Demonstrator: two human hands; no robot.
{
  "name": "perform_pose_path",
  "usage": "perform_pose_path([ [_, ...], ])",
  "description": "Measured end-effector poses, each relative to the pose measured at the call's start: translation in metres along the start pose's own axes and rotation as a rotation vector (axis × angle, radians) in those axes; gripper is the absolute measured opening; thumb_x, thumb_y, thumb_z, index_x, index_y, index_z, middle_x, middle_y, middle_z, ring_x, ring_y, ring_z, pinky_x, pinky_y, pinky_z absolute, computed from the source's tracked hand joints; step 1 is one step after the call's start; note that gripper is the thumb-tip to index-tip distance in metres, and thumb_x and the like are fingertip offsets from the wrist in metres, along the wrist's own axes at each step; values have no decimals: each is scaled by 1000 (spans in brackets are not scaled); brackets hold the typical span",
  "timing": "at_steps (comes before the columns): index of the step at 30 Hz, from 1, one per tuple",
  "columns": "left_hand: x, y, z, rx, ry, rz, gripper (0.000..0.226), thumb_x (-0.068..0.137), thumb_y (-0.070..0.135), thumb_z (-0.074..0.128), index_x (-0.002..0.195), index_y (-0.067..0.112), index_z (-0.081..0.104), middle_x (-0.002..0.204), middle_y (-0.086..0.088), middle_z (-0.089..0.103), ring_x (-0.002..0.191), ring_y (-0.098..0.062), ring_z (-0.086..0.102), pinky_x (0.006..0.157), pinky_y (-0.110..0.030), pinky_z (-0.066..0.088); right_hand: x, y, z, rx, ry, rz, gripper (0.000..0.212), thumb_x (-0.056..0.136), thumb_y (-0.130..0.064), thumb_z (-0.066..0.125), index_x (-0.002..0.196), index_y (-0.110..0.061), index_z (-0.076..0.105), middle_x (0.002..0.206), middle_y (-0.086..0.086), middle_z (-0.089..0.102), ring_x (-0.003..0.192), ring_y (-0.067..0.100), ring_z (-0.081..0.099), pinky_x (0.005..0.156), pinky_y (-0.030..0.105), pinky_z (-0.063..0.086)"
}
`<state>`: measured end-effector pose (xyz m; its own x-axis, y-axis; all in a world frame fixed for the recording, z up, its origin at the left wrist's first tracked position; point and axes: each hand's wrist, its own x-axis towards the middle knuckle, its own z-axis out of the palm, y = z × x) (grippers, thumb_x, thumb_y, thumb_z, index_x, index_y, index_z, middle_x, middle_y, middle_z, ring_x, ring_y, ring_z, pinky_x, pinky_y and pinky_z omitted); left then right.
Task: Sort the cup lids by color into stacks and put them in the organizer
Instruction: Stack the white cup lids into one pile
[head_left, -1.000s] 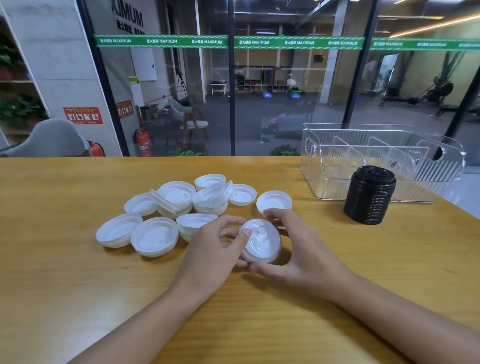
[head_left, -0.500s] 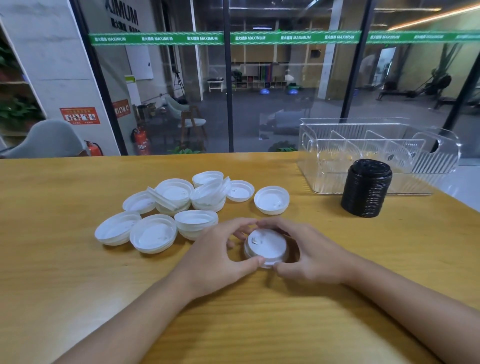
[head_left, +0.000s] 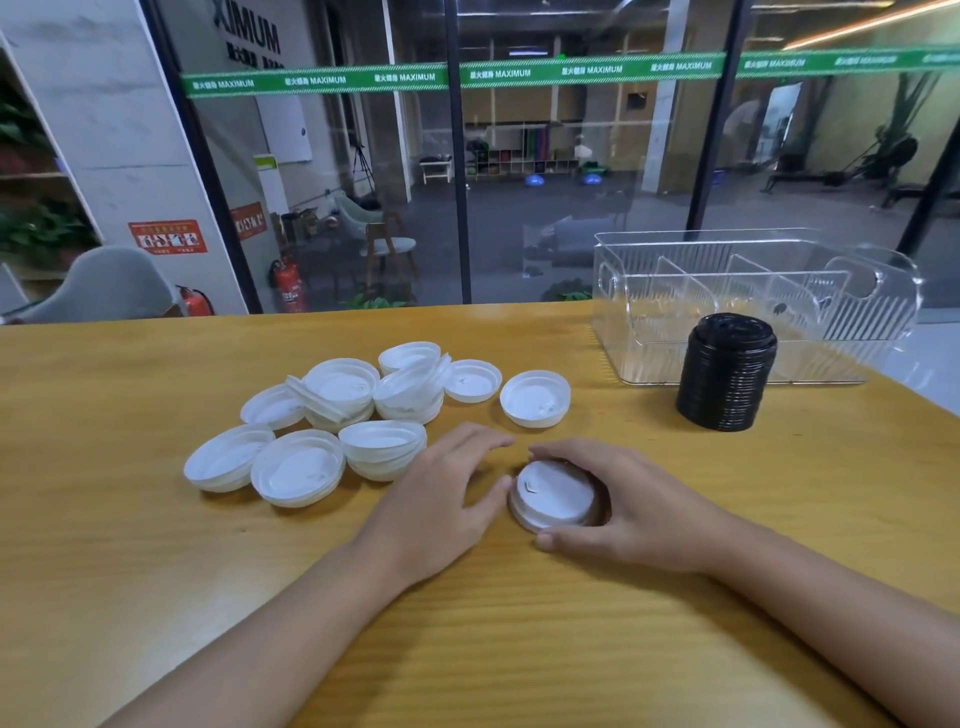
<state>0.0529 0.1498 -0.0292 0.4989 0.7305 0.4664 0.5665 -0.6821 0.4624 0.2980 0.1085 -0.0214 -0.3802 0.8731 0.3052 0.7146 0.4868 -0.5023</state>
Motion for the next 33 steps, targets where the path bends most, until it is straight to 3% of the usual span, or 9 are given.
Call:
perform_pose_path([
  [4,18,-10,7,93,25,47,41,101,18,65,142,19,62,142,10,59,132,-7,55,111,-26,45,0,1,-1,-18,4,-15,84,79,-70,78,146,-27,55,137,-20,61,124,-7,57,105,13,42],
  [8,47,-12,17,150,28,90,40,100,17,67,140,13,64,143,0,62,135,-15,54,114,-30,43,2,2,-1,-41,11,-31,69,82,-61,81,137,-25,61,124,-17,64,113,-4,59,98,12,42],
  [11,64,-9,28,182,15,109,37,99,21,70,135,13,69,138,-1,66,131,-19,58,107,-34,49,2,3,0,-34,8,-44,62,84,-57,81,135,-28,61,121,-17,64,112,-1,60,98,15,43],
  [17,73,-10,37,218,76,108,15,99,23,69,105,15,80,101,1,78,97,-22,70,82,-44,57,3,5,0,-48,4,-32,66,83,-65,75,137,-30,59,126,-20,60,117,-3,56,103,19,42],
  [22,62,-12,32,115,113,21,7,96,16,73,102,15,76,98,5,74,94,-16,70,80,-40,57,2,4,0,-57,3,-12,68,83,-64,77,138,-28,59,123,-18,60,113,-3,56,99,15,41],
  [29,50,-12,21,75,210,24,12,90,9,79,98,13,71,94,4,68,90,-10,61,81,-28,49,2,4,-1,-56,2,9,74,81,-70,75,143,-31,58,128,-19,57,123,-2,53,108,23,42],
  [33,39,-8,9,67,298,79,23,90,11,81,110,16,72,97,5,67,88,-7,60,82,-18,48,3,3,-1,-60,1,12,77,82,-68,75,144,-27,57,126,-17,59,117,-1,57,105,22,44],
])
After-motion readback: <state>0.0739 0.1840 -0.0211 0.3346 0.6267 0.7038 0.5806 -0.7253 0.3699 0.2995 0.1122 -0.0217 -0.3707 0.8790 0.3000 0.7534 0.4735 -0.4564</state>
